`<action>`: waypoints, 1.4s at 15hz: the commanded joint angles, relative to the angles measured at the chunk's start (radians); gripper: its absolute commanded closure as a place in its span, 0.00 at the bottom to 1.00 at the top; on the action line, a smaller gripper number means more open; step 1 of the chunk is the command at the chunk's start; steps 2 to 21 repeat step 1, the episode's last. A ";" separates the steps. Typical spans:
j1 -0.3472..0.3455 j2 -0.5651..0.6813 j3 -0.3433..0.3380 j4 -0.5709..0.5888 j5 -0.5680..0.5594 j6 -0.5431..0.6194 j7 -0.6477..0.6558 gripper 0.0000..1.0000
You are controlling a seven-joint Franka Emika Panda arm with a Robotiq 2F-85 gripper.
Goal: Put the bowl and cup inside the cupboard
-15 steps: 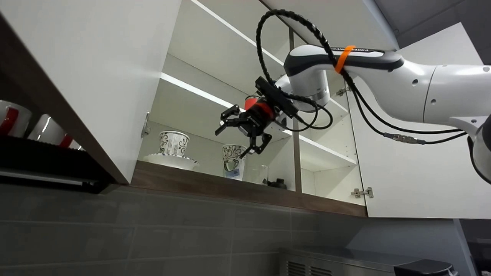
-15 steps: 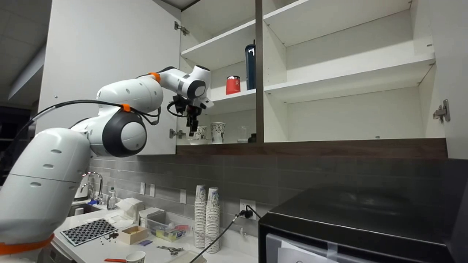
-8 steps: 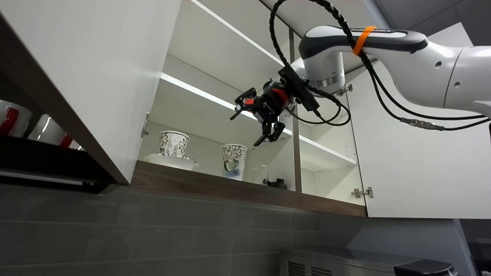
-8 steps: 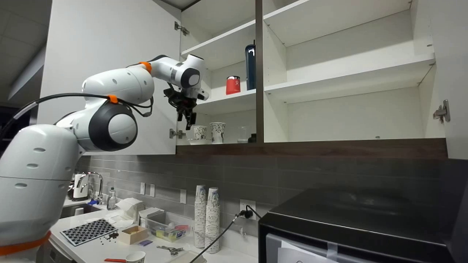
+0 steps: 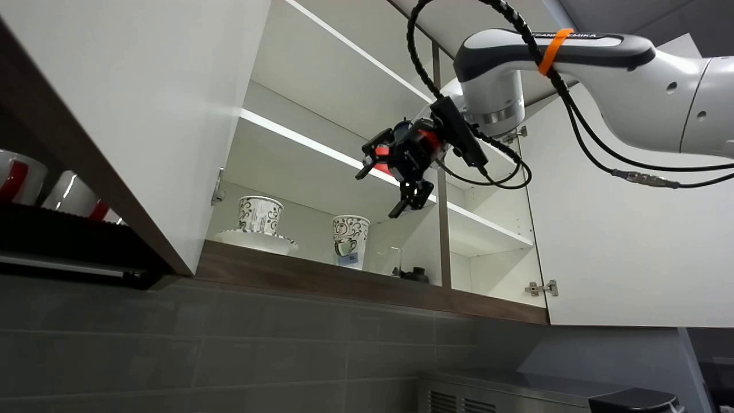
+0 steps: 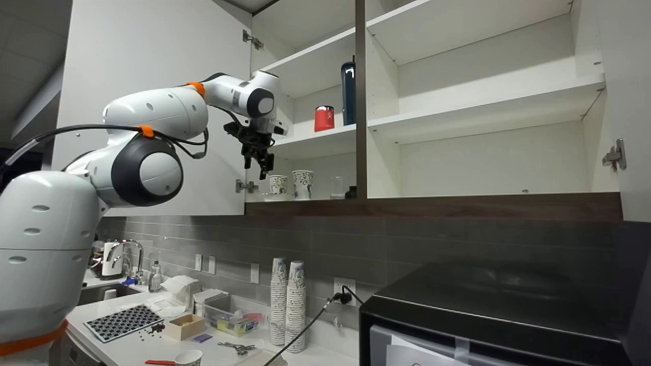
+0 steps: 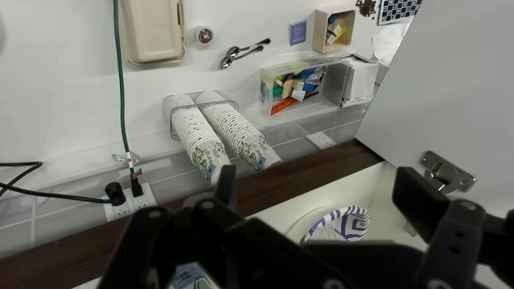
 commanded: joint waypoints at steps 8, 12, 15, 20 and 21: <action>0.000 0.001 0.000 0.000 0.000 0.000 0.000 0.00; 0.000 0.001 0.000 0.000 0.000 0.000 0.000 0.00; 0.000 0.001 0.000 0.000 0.000 0.000 0.000 0.00; 0.000 0.001 0.000 0.000 0.000 0.000 0.000 0.00; 0.000 0.001 0.000 0.000 0.000 0.000 0.000 0.00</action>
